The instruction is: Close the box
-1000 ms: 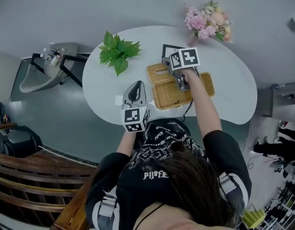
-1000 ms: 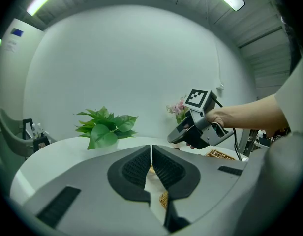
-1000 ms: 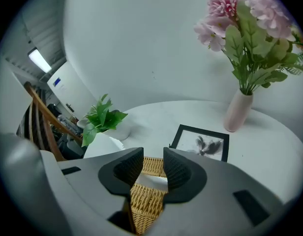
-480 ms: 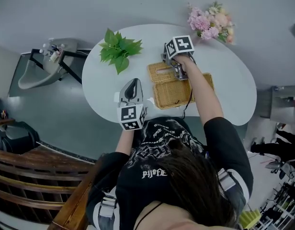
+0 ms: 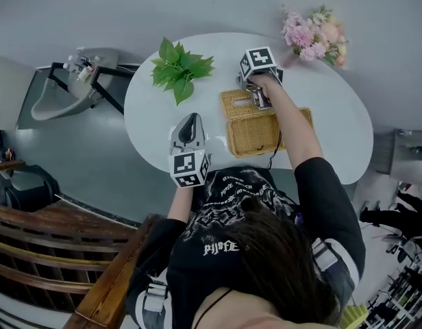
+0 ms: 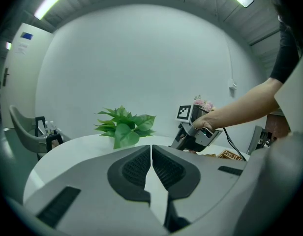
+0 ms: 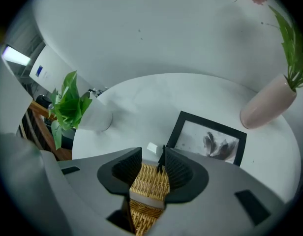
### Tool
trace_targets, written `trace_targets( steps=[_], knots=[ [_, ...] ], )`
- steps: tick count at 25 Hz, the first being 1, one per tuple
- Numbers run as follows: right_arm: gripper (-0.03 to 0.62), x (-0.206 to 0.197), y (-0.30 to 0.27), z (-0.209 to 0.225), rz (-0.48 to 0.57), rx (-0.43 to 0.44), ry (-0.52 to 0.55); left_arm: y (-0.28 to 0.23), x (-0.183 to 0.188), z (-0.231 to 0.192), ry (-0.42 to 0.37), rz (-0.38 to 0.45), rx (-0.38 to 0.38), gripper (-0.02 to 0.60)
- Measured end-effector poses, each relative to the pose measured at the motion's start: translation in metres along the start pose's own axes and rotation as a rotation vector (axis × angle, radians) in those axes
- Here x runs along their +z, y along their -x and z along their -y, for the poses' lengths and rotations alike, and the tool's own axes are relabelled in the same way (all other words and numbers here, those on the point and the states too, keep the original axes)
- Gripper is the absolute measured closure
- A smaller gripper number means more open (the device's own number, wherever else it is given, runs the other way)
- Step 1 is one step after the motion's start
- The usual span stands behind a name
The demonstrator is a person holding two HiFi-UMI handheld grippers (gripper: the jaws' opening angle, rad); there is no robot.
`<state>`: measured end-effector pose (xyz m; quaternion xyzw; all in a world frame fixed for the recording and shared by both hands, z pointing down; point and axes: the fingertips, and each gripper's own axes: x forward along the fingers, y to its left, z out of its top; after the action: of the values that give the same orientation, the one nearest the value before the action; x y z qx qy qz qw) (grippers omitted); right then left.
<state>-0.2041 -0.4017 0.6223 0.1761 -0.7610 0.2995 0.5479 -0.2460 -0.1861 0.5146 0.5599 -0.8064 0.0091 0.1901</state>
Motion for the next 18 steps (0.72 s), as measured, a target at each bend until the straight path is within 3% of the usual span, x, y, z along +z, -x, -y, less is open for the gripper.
trace_targets(
  steps=[14, 17, 18],
  knots=[
    [0.419, -0.015, -0.023, 0.003, -0.154, -0.089, 0.052, -0.001, 0.006, -0.013, 0.010, 0.025, 0.015, 0.552],
    [0.442, -0.017, -0.028, 0.007, -0.181, -0.116, 0.055, 0.000, 0.008, -0.019, 0.013, 0.035, 0.026, 0.552],
    [0.480, -0.017, -0.029, 0.009, -0.184, -0.126, 0.052, 0.001, 0.007, -0.021, 0.018, 0.037, 0.032, 0.552]
  ],
)
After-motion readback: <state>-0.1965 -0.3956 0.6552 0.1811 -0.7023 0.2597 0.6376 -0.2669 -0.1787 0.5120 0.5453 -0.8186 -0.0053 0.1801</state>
